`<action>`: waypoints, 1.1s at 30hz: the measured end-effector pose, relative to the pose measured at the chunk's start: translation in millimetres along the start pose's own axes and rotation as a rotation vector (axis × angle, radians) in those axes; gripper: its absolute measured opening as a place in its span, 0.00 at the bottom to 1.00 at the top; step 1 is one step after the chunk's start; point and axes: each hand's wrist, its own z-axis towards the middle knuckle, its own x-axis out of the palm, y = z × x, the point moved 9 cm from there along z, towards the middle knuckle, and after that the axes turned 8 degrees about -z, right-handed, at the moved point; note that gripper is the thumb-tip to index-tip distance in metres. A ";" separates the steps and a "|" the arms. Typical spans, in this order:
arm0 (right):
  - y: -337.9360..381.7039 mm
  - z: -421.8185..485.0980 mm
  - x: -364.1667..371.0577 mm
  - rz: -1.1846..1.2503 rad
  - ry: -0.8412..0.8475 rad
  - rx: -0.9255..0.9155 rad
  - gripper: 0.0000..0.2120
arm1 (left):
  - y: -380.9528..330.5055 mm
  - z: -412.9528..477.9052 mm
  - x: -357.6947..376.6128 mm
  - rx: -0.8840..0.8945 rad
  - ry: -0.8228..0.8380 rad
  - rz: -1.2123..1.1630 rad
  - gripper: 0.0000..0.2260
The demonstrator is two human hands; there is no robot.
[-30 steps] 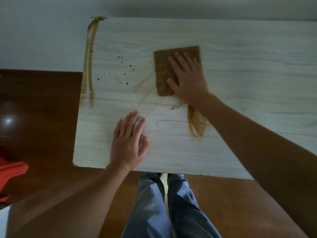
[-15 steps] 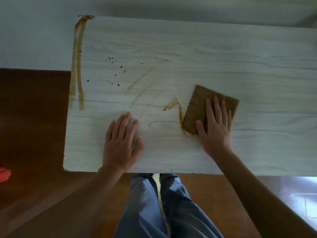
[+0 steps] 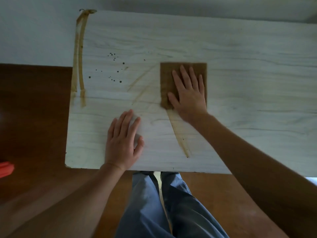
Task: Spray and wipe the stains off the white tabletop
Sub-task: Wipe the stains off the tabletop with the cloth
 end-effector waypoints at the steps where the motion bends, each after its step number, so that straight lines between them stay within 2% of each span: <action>1: 4.4 22.5 -5.0 0.005 -0.006 0.017 0.35 | -0.1 0.1 0.0 0.000 0.001 0.001 0.27; 5: 13.9 63.3 -15.0 0.012 -0.029 0.071 0.34 | 1.3 -0.5 1.6 -0.010 0.011 0.005 0.27; 9: 5.6 35.1 -11.7 0.075 -0.054 0.065 0.33 | 0.5 -0.7 1.6 -0.010 0.015 0.005 0.27; 17: -7.6 -133.5 20.5 0.178 -0.047 0.132 0.31 | -0.8 0.3 -1.0 -0.026 0.012 -0.009 0.27; 22: -8.1 -213.3 40.0 0.127 0.046 0.084 0.32 | -0.4 -0.4 -0.3 -0.033 0.022 -0.024 0.27; 26: 2.4 -163.5 32.9 0.066 0.032 0.048 0.33 | -0.5 -0.1 -2.1 -0.019 -0.006 -0.027 0.26; 33: 36.4 16.4 -5.5 0.081 -0.036 -0.010 0.36 | -0.9 -0.6 -1.7 0.000 -0.016 -0.005 0.26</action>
